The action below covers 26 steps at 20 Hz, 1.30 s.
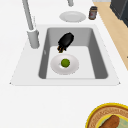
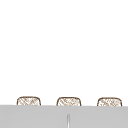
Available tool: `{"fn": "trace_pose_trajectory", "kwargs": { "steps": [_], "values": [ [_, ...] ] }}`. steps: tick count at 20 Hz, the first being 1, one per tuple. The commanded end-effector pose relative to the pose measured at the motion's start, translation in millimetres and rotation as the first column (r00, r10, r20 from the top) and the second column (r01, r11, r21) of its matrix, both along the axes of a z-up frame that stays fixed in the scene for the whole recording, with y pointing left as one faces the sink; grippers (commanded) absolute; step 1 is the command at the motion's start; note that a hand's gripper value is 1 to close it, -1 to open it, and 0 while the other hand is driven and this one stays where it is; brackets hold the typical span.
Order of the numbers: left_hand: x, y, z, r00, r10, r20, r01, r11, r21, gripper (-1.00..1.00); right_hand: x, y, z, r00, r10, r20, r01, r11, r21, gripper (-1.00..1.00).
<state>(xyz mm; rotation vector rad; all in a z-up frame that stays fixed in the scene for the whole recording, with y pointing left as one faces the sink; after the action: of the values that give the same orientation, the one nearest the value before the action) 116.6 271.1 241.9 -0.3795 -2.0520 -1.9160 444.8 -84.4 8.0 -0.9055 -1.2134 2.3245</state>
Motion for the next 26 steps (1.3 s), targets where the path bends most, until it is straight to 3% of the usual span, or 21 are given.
{"fn": "trace_pose_trajectory", "kwargs": {
  "steps": [1, 11, 18, 26],
  "values": [
    [0.0, 0, 0, 1.0000, 0.000, 0.000, 0.000, 1.0000, 0.000, 0.00, -7, 0, 14, 0.996, -0.082, -0.014, 0.083, 0.992, 0.093, 1.00],
    [0.0, 0, 0, 1.0000, 0.000, 0.000, 0.000, 1.0000, 0.000, 0.00, -29, -1, 55, 0.993, -0.120, 0.002, 0.120, 0.986, 0.114, 1.00],
    [0.0, 0, 0, 1.0000, 0.000, 0.000, 0.000, 1.0000, 0.000, 0.00, -29, -3, 103, 0.995, -0.101, -0.009, 0.101, 0.991, 0.083, 1.00],
    [0.0, 0, 0, 1.0000, 0.000, 0.000, 0.000, 1.0000, 0.000, 0.00, -24, -4, 159, 0.986, -0.165, 0.001, 0.165, 0.984, 0.060, 1.00]
  ]
}}
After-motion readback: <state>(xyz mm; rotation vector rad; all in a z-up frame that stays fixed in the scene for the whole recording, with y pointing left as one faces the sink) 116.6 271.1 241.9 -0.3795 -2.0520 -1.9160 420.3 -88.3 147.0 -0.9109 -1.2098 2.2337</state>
